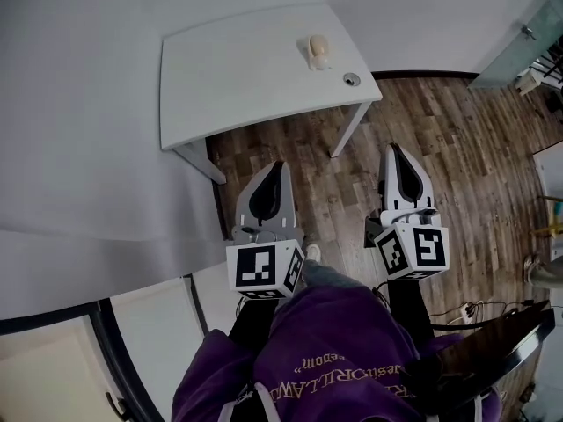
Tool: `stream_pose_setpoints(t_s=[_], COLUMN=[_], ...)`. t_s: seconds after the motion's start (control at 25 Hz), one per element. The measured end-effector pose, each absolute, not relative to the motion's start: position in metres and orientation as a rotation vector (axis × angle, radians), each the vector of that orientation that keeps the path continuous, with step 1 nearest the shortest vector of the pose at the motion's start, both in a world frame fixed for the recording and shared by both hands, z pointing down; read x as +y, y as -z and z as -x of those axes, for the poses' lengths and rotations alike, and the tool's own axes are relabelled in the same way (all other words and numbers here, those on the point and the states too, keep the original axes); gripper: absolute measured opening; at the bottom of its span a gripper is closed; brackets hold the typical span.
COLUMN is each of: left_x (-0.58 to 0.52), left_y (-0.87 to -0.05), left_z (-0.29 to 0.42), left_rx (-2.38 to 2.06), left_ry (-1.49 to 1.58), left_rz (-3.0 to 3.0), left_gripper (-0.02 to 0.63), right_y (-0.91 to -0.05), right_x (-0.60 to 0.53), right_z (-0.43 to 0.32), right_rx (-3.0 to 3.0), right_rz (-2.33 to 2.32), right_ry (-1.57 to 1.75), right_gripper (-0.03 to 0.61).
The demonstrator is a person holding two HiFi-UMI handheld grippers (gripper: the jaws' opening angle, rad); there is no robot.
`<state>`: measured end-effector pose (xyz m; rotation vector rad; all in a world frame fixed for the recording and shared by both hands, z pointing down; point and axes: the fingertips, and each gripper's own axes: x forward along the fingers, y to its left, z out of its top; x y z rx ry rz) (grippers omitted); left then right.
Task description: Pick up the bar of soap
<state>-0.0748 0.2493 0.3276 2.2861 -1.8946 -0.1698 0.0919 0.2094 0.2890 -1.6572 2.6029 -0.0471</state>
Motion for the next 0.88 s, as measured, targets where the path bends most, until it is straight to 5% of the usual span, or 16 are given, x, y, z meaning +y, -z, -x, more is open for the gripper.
stream_pose_setpoints(t_s=[0.88], left_x=[0.152], left_y=[-0.327], left_z=[0.074], left_rx=[-1.903], left_ry=[0.148], left_rz=[-2.287], left_gripper=[0.008], right_y=[-0.293], right_x=[0.114], right_z=[-0.096], right_rx=[2.569], right_rz=[1.665], right_ry=[0.067], right_gripper=[0.006])
